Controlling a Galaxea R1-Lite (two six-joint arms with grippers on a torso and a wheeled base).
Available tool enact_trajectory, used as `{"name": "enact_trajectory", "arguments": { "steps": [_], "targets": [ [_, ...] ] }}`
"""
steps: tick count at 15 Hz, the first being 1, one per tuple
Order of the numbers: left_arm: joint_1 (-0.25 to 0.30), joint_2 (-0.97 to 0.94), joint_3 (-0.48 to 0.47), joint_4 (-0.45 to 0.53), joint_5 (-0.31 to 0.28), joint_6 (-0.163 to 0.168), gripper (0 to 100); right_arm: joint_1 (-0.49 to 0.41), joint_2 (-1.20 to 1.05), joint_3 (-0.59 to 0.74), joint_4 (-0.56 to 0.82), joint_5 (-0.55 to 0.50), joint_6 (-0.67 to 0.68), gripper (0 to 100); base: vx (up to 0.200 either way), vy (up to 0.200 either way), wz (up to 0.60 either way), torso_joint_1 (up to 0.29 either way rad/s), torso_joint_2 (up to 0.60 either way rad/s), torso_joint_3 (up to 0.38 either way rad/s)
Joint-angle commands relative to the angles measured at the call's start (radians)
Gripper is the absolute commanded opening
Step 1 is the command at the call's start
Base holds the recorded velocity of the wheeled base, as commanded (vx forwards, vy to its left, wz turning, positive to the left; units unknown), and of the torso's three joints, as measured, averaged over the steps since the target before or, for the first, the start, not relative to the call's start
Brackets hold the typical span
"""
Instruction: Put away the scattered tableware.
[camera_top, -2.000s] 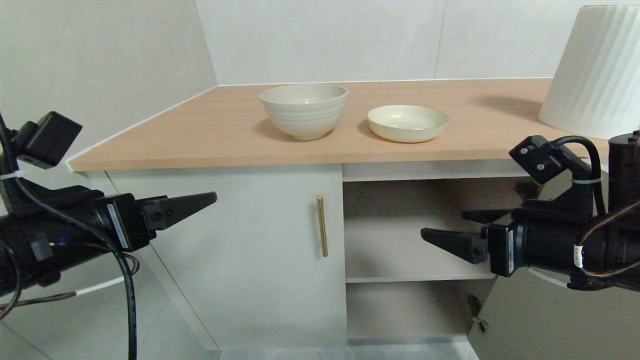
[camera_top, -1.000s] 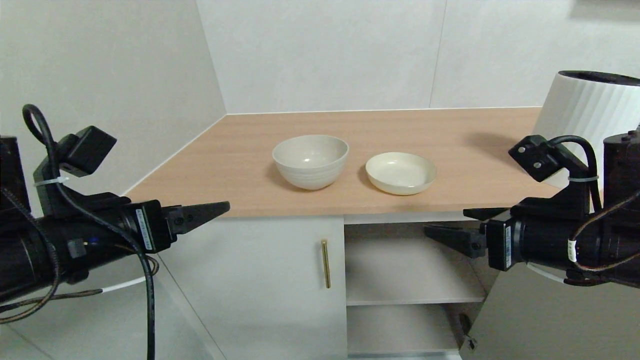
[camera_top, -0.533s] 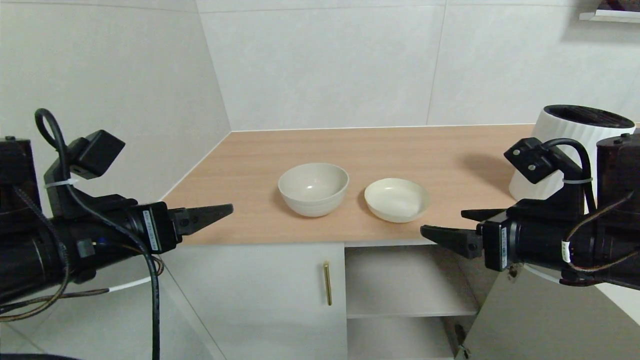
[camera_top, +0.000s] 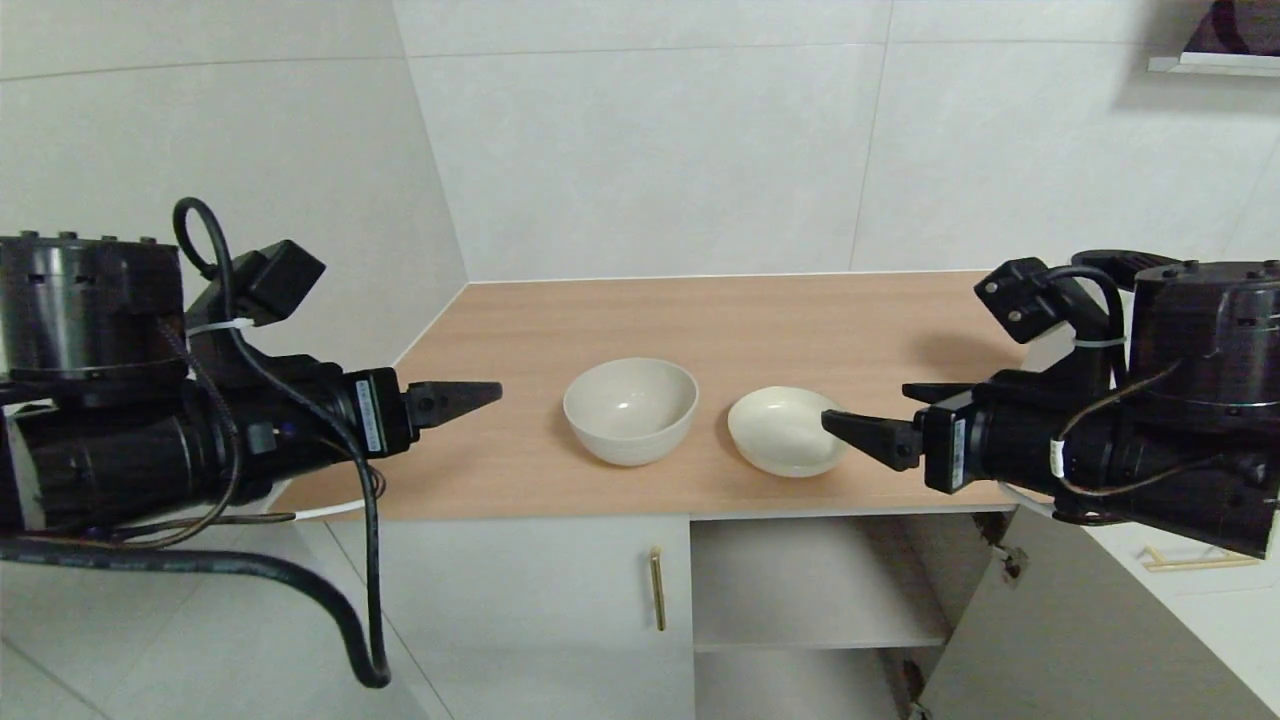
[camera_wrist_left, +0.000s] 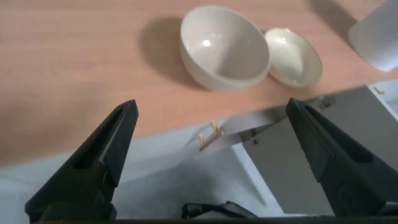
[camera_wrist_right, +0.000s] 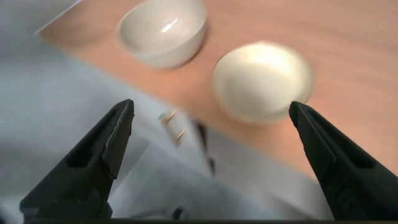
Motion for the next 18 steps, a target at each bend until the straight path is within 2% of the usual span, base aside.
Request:
{"name": "enact_trajectory", "arguments": {
  "steps": [1, 2, 4, 5, 7, 9, 11, 12, 14, 16, 18],
  "targets": [
    [-0.024, 0.116, -0.082, 0.034, 0.009, -0.006, 100, -0.008, 0.079, -0.061, 0.035, -0.053, 0.023, 100, 0.0, 0.0, 0.0, 0.0, 0.0, 0.0],
    [-0.051, 0.139, -0.096, 0.063, 0.012, -0.022, 100, -0.008, 0.087, -0.109, 0.104, -0.102, 0.056, 100, 0.0, 0.0, 0.0, 0.0, 0.0, 0.0],
    [-0.094, 0.172, -0.122, 0.079, 0.053, -0.089, 100, -0.008, 0.09, -0.181, 0.222, -0.124, 0.121, 100, 0.0, 0.0, 0.0, 0.0, 0.0, 0.0],
    [-0.125, 0.202, -0.148, 0.076, 0.112, -0.16, 100, -0.008, 0.105, -0.211, 0.262, -0.128, 0.155, 100, 0.0, 0.0, 0.0, 0.0, 0.0, 0.0],
    [-0.159, 0.274, -0.202, 0.068, 0.225, -0.232, 100, -0.009, 0.148, -0.23, 0.259, -0.191, 0.173, 100, 0.0, 0.0, 0.0, 0.0, 0.0, 0.0],
    [-0.176, 0.349, -0.232, 0.053, 0.31, -0.256, 100, -0.011, 0.182, -0.25, 0.25, -0.249, 0.179, 100, 0.0, 0.0, 0.0, 0.0, 0.0, 0.0],
    [-0.189, 0.412, -0.244, 0.043, 0.356, -0.266, 100, -0.012, 0.187, -0.247, 0.237, -0.252, 0.188, 100, 0.0, 0.0, 0.0, 0.0, 0.0, 0.0],
    [-0.194, 0.436, -0.244, 0.031, 0.357, -0.269, 100, -0.012, 0.185, -0.247, 0.236, -0.252, 0.188, 100, 0.0, 0.0, 0.0, 0.0, 0.0, 0.0],
    [-0.196, 0.481, -0.248, -0.026, 0.365, -0.302, 100, -0.012, 0.185, -0.245, 0.236, -0.252, 0.188, 100, 0.0, 0.0, 0.0, 0.0, 0.0, 0.0],
    [-0.196, 0.498, -0.248, -0.065, 0.368, -0.315, 100, -0.012, 0.187, -0.245, 0.236, -0.252, 0.188, 100, 0.0, 0.0, 0.0, 0.0, 0.0, 0.0],
    [-0.196, 0.499, -0.248, -0.065, 0.368, -0.315, 100, -0.012, 0.185, -0.247, 0.236, -0.254, 0.188, 100, 0.0, 0.0, 0.0, 0.0, 0.0, 0.0]
  ]
}}
